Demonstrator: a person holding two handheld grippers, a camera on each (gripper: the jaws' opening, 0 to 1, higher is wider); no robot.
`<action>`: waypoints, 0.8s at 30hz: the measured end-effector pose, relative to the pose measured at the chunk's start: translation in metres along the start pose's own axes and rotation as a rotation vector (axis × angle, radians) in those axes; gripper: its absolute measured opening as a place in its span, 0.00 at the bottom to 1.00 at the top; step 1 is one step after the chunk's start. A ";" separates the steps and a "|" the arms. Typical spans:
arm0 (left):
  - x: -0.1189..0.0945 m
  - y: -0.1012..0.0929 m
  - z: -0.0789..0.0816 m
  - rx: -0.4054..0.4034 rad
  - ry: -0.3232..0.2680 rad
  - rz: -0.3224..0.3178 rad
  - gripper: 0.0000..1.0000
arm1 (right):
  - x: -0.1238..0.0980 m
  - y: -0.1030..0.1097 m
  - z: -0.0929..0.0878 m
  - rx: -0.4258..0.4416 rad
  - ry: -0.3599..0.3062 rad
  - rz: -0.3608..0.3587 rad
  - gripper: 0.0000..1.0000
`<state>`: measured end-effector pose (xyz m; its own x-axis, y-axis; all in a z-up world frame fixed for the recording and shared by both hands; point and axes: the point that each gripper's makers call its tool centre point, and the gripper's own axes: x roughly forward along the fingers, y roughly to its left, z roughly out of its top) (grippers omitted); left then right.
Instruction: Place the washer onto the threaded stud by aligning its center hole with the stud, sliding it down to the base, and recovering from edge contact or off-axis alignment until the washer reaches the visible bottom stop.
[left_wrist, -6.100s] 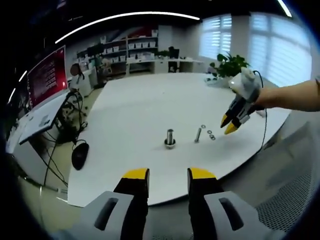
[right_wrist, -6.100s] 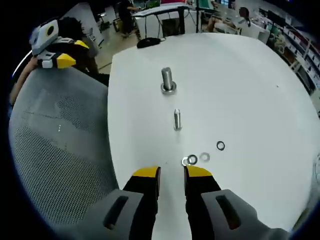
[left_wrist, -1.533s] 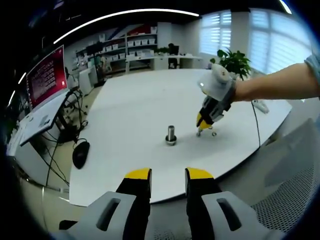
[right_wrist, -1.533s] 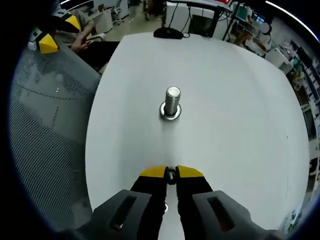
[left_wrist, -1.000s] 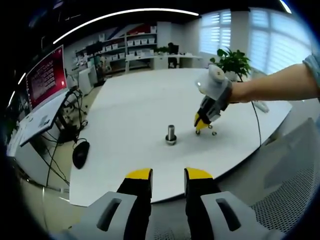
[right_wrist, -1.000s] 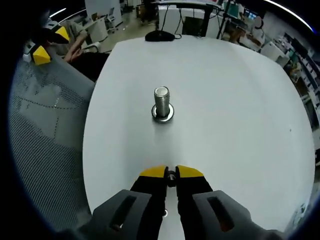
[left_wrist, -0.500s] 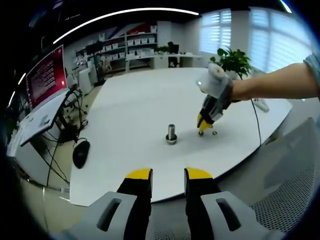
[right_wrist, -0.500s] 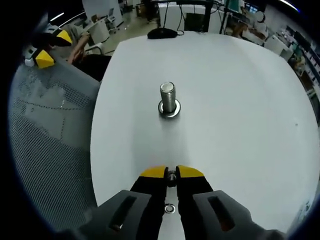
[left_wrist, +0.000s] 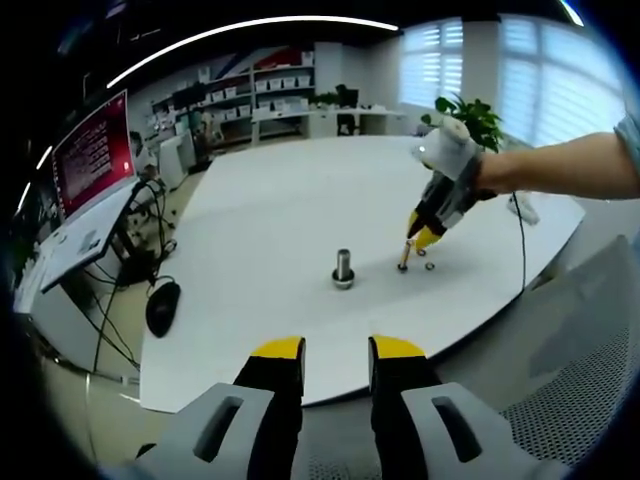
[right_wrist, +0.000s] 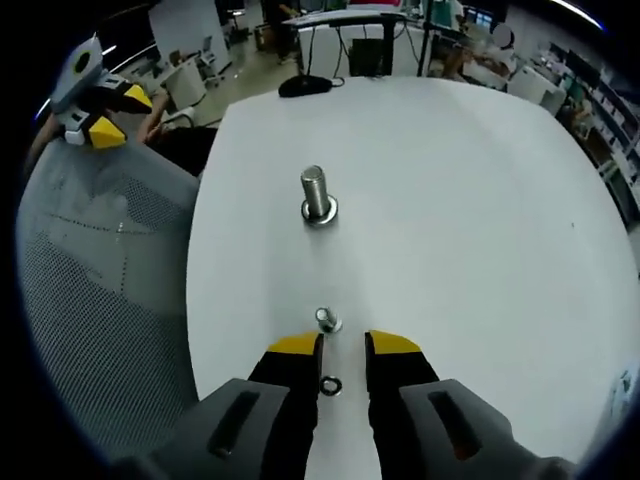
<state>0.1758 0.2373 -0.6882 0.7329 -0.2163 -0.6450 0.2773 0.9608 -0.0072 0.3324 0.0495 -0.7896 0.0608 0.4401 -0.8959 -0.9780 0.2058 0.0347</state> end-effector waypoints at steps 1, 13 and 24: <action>0.000 0.000 0.000 -0.001 0.000 -0.001 0.23 | -0.001 0.000 -0.004 0.007 0.002 0.005 0.19; 0.000 0.000 0.000 0.000 0.002 0.002 0.23 | 0.015 0.013 -0.054 -0.104 0.171 0.047 0.19; 0.000 0.000 -0.001 0.001 0.004 0.002 0.22 | 0.027 0.013 -0.058 -0.160 0.208 0.049 0.19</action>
<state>0.1752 0.2378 -0.6886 0.7308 -0.2138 -0.6482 0.2763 0.9610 -0.0055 0.3098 0.0130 -0.8390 -0.0134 0.2531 -0.9673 -0.9989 0.0402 0.0243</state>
